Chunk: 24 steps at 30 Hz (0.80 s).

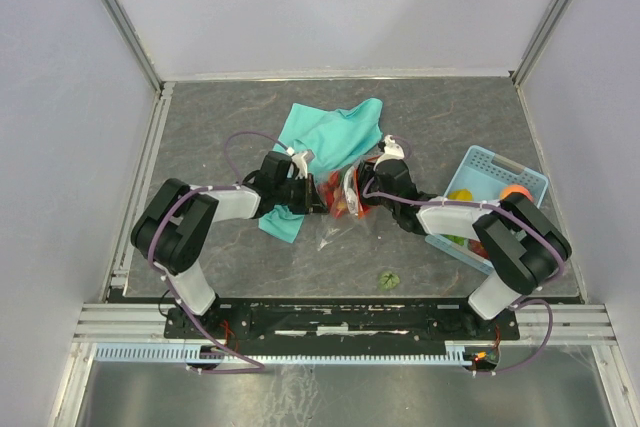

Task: Open the zip-top bag and remove the fake food

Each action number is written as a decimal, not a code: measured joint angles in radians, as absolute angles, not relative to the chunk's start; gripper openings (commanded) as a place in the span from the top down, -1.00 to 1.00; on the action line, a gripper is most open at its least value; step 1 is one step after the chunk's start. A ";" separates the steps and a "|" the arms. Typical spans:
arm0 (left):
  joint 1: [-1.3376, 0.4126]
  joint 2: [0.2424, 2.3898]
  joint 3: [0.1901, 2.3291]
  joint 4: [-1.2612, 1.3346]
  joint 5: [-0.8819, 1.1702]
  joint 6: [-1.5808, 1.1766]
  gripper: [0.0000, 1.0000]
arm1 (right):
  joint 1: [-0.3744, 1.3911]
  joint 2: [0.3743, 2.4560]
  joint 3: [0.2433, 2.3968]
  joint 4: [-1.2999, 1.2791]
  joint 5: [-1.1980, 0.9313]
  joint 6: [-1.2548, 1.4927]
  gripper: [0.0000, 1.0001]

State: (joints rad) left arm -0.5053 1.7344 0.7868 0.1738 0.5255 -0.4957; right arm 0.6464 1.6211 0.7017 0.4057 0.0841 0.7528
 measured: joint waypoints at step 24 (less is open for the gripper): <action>-0.388 1.674 0.771 0.160 0.467 -0.516 0.94 | 0.642 1.102 0.492 0.232 0.137 0.703 0.72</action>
State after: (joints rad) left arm -0.3878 1.6745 0.7712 0.1600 0.4667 -0.5159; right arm 0.6422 1.1015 0.4915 0.2317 0.1371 0.7033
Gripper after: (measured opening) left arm 0.037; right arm 0.154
